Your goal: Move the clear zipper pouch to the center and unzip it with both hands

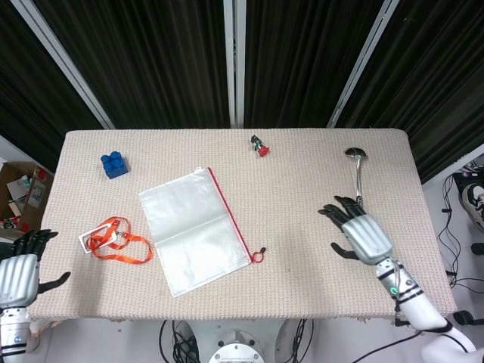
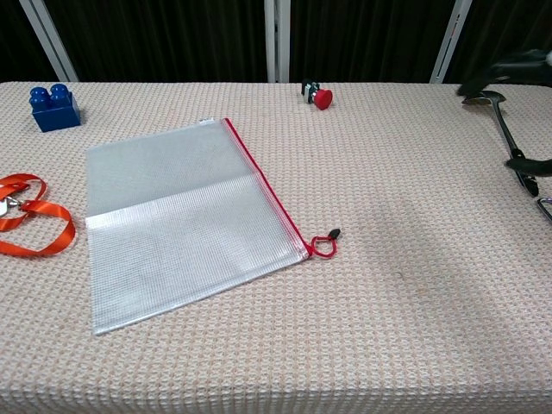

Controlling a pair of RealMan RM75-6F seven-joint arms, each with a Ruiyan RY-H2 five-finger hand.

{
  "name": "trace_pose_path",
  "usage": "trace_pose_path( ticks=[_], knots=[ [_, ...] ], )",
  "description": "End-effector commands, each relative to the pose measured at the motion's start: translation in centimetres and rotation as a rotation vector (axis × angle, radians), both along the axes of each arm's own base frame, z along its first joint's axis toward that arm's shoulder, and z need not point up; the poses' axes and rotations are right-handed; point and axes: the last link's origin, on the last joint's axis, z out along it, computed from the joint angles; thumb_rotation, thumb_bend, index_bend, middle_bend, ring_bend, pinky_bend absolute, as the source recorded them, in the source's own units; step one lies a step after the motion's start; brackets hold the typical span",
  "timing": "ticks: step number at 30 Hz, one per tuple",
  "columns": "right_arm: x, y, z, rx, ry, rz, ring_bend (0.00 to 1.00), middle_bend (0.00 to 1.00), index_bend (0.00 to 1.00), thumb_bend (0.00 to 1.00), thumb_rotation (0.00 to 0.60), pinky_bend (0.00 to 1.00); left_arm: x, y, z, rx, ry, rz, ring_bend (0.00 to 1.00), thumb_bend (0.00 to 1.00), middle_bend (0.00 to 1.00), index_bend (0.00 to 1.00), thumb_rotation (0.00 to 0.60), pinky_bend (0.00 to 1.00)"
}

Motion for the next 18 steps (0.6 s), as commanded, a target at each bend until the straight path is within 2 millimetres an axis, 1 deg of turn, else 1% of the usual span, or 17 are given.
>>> trace_pose_path(
  ticks=[1, 5, 8, 11, 18],
  knots=[
    [5.6, -4.0, -4.9, 0.102, 0.078, 0.169, 0.0, 0.16, 0.2, 0.21, 0.6, 0.1, 0.1, -0.1, -0.1, 0.002, -0.019, -0.002, 0.1, 0.09, 0.17, 0.22, 0.6, 0.15],
    [8.8, -6.5, -8.6, 0.136, 0.164, 0.27, 0.0, 0.16, 0.22, 0.2, 0.6, 0.1, 0.0, -0.4, -0.3, -0.001, -0.041, 0.006, 0.1, 0.09, 0.17, 0.22, 0.6, 0.15],
    [10.6, -7.8, -11.0, 0.145, 0.223, 0.33, 0.0, 0.16, 0.22, 0.19, 0.6, 0.1, -0.3, -0.7, -0.5, -0.003, -0.058, 0.019, 0.1, 0.09, 0.17, 0.22, 0.6, 0.15],
    [11.8, -9.0, -13.1, 0.142, 0.271, 0.371, 0.0, 0.16, 0.22, 0.18, 0.6, 0.1, -0.6, -0.8, -0.6, -0.002, -0.075, 0.033, 0.1, 0.09, 0.17, 0.22, 0.6, 0.15],
    [13.3, -10.4, -16.6, 0.136, 0.346, 0.428, 0.0, 0.15, 0.22, 0.18, 0.6, 0.1, -1.4, -1.0, -0.7, 0.0, -0.096, 0.056, 0.1, 0.09, 0.17, 0.22, 0.6, 0.15]
  ],
)
